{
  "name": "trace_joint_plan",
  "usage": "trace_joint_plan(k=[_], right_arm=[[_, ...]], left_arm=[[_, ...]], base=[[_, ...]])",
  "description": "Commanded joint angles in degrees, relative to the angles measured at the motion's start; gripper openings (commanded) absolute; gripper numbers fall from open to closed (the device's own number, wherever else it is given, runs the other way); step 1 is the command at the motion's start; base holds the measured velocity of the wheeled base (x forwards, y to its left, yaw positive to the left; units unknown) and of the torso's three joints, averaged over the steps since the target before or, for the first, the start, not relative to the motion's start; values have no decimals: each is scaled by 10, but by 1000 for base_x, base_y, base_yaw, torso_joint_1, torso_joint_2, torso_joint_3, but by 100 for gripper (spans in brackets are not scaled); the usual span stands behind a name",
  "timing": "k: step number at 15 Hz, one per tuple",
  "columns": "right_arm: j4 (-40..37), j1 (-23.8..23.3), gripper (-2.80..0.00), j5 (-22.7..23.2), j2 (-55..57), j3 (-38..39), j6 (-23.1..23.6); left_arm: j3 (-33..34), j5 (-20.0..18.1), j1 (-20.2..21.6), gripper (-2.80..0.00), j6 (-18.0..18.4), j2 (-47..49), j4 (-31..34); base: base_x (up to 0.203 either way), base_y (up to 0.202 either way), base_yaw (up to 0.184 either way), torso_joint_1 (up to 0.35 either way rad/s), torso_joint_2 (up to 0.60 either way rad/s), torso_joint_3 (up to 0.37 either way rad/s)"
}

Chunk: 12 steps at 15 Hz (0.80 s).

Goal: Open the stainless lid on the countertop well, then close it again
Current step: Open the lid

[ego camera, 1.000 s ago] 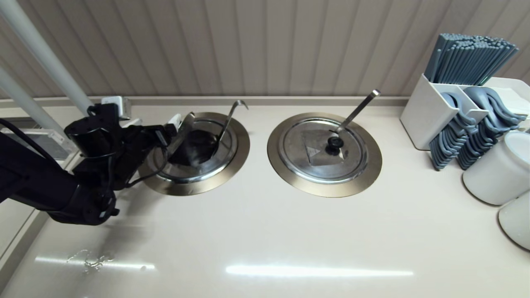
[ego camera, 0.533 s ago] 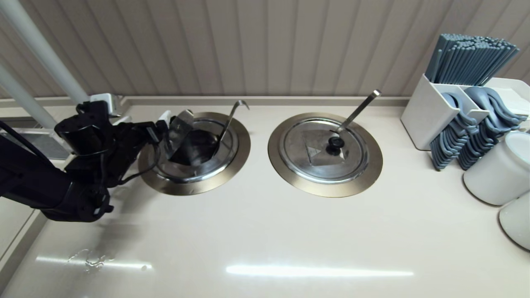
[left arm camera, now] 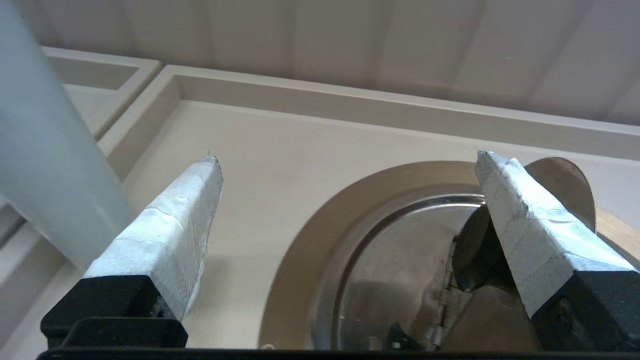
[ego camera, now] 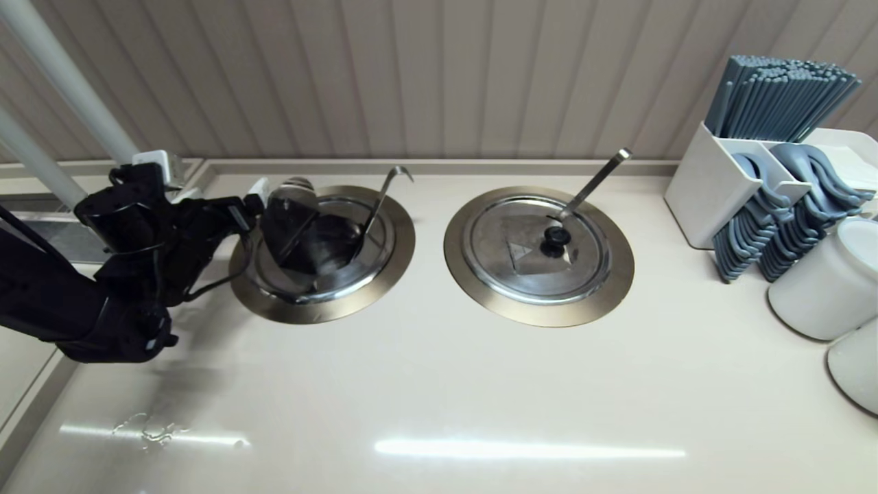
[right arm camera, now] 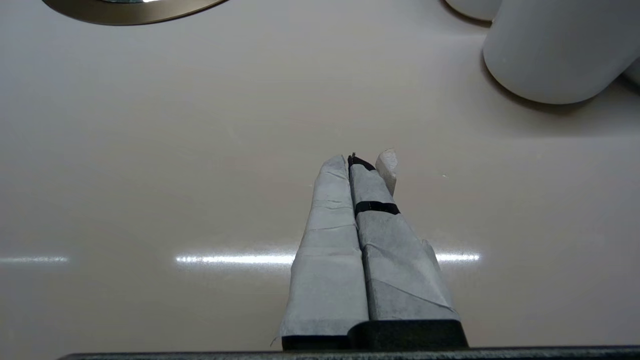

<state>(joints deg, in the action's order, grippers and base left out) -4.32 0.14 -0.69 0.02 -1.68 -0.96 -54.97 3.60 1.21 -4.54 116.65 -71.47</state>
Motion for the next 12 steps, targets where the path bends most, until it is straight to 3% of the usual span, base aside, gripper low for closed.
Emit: trace_joint_plan(k=[1,12], right_arm=[[0,0,-280,0,1,0,0],[0,0,-280,0,1,-1,0]], left_arm=[[-8,-1,10,0,0,5,-3],[-60,-1,96,0,-3,-57,34]], base=[[0,0,0,0,0,0],[0,0,0,0,0,0]])
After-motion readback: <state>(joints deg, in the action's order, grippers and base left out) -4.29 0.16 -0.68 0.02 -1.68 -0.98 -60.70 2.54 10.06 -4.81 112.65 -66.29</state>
